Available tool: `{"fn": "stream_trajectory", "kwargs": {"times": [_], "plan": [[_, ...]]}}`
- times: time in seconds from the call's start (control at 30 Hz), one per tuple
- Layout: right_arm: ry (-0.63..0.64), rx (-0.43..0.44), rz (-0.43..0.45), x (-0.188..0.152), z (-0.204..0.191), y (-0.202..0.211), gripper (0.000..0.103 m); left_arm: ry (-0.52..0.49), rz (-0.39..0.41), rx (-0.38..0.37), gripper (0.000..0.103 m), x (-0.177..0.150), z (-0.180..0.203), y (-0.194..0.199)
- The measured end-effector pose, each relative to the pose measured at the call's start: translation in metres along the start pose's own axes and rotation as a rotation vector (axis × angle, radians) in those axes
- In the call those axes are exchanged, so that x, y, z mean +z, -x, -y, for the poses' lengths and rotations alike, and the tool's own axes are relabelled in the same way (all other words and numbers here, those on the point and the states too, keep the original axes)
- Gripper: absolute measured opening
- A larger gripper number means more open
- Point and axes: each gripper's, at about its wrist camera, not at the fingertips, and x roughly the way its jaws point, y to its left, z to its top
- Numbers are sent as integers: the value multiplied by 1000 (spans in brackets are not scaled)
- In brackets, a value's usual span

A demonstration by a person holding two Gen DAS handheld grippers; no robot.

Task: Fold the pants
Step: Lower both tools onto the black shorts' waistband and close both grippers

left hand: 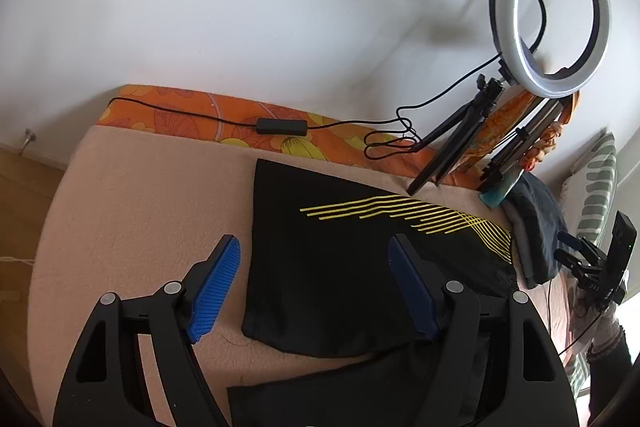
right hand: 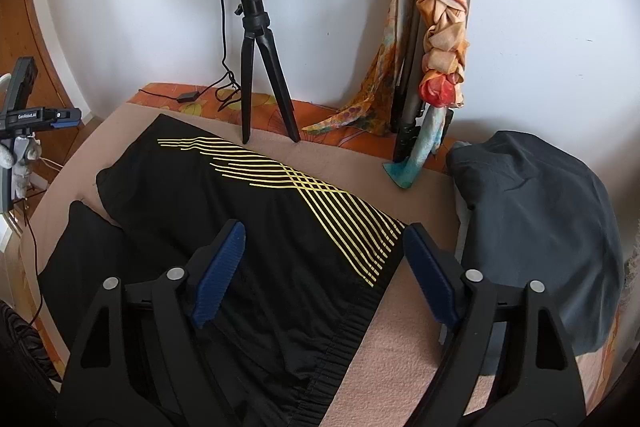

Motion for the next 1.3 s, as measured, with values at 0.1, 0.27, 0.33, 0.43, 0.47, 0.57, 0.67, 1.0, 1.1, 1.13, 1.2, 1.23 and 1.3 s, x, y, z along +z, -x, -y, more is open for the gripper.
{"fn": "stream_trajectory", "kwargs": {"times": [0.1, 0.27, 0.33, 0.43, 0.47, 0.57, 0.67, 1.0, 1.1, 1.13, 1.2, 1.23, 1.3], "plan": [[11, 12, -38, 9, 8, -25, 71, 6, -33, -8, 69, 14, -7, -26], [20, 15, -100, 18, 20, -70, 66, 47, -81, -31, 69, 33, -17, -74], [21, 19, -119, 20, 24, -85, 66, 60, -89, -21, 69, 39, -21, -90], [9, 37, -140, 22, 32, -103, 66, 66, -107, 3, 69, 46, -27, -112], [7, 45, -146, 22, 34, -107, 66, 59, -113, 13, 69, 48, -27, -119], [20, 51, -158, 23, 37, -119, 66, 24, -125, 50, 69, 52, -27, -135], [24, 52, -172, 25, 40, -128, 66, -3, -123, 93, 69, 53, -29, -148], [43, 57, -221, 22, 44, -155, 66, -57, -83, 102, 22, 50, -33, -161], [37, 61, -240, 20, 47, -163, 66, -66, -71, 73, 9, 47, -32, -160], [39, 60, -249, 19, 46, -165, 66, -67, -68, 62, 6, 46, -32, -160], [50, 58, -265, 17, 44, -168, 66, -79, -60, 65, 5, 45, -29, -160], [58, 56, -268, 16, 43, -169, 66, -87, -57, 63, 4, 44, -26, -161], [64, 60, -271, 16, 41, -169, 65, -98, -49, 53, 3, 44, -22, -161]]}}
